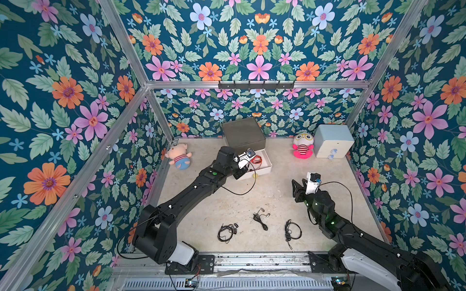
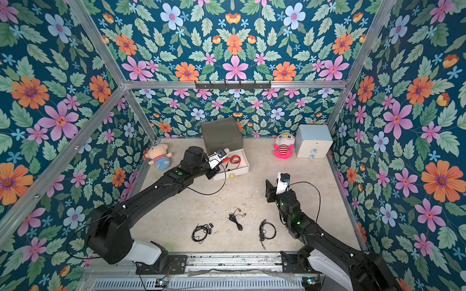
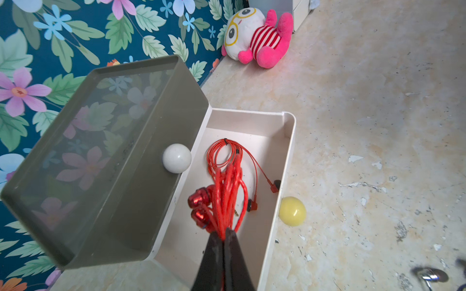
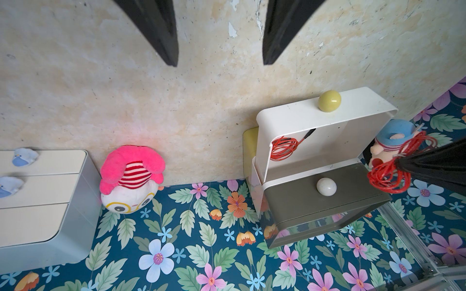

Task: Place the wired earphones into the drawer by color
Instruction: Place the wired earphones in the drawer.

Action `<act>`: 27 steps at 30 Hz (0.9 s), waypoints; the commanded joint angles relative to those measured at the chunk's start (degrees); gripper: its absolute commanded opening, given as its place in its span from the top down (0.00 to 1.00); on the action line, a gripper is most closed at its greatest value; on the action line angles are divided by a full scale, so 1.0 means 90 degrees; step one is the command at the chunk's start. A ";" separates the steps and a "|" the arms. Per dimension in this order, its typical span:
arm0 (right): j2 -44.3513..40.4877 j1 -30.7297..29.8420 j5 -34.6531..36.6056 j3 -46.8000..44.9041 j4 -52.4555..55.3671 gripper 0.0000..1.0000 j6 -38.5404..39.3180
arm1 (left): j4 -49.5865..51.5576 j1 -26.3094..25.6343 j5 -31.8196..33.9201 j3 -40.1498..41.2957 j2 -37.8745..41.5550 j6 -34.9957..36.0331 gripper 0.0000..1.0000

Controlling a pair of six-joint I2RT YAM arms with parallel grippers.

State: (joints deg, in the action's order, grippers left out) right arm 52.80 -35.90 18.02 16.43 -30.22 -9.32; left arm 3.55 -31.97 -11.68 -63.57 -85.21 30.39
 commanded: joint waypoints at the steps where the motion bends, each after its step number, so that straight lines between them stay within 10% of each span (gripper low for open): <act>1: -0.0036 -0.0005 -0.0013 0.0004 -0.0187 0.42 -0.0037 | -0.0047 0.0070 -0.0185 -0.0111 -0.0185 0.0129 1.00; 15: -0.0056 -0.0004 -0.0012 -0.0015 -0.0207 0.42 -0.0038 | -0.0208 0.0163 -0.0160 -0.0270 -0.0806 0.0003 1.00; 20: -0.0066 -0.0005 -0.0080 0.0008 -0.0169 0.42 -0.0017 | -0.0436 0.0158 -0.0181 -0.0137 -0.0630 -0.0211 0.57; 27: -0.0067 -0.0003 -0.0413 0.0093 -0.0078 0.41 -0.0007 | -0.1058 0.0157 -0.0030 0.0345 -0.0005 -0.0864 0.37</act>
State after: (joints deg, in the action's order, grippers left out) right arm 52.14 -35.88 16.36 16.49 -30.15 -9.30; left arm -1.58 -30.50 -13.06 -61.69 -86.98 26.59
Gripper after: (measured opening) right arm 0.586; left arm 0.622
